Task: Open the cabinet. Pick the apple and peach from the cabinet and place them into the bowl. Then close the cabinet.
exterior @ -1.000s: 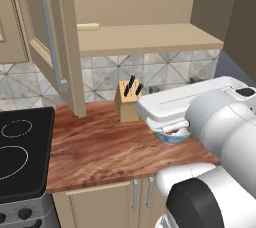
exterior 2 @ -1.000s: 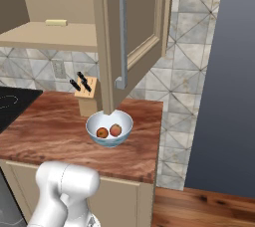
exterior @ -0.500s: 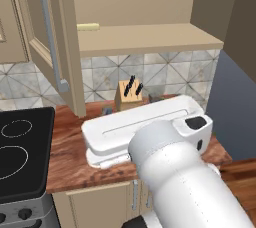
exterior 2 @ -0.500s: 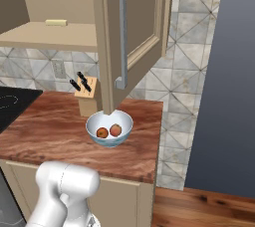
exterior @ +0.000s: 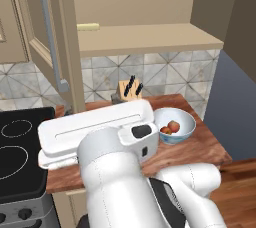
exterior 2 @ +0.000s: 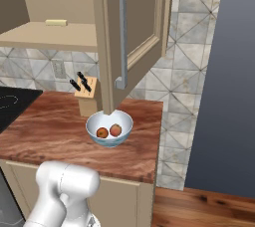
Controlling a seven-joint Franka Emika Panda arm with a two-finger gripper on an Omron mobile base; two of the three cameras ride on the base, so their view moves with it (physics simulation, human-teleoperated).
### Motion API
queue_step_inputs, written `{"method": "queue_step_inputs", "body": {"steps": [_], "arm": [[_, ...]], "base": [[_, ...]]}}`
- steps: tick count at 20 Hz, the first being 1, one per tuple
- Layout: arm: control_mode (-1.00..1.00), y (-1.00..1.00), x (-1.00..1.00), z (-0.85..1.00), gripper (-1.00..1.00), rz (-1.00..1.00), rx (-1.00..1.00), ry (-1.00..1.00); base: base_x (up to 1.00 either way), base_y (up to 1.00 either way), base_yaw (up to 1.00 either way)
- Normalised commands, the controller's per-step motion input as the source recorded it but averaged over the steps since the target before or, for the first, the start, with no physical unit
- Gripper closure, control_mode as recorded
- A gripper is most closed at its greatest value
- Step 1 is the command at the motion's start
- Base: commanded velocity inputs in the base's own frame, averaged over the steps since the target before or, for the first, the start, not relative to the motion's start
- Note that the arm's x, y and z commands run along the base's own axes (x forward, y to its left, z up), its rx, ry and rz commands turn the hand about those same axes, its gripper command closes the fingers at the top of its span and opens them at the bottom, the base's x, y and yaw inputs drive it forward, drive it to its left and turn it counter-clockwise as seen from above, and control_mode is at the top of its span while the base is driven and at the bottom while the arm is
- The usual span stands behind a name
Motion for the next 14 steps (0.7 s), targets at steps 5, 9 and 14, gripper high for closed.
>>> {"method": "queue_step_inputs", "body": {"steps": [5,9,14], "arm": [[-1.0,0.34,0.51,-0.07,-1.0,-0.13,0.0,-0.07],[-1.0,0.23,0.44,-0.01,-1.0,-0.27,0.0,-0.1],[-1.0,0.01,0.39,0.0,-1.0,-0.43,0.0,-0.15]], "base": [[0.0,0.0,0.0],[0.0,0.0,0.0],[0.0,0.0,0.0]]}}
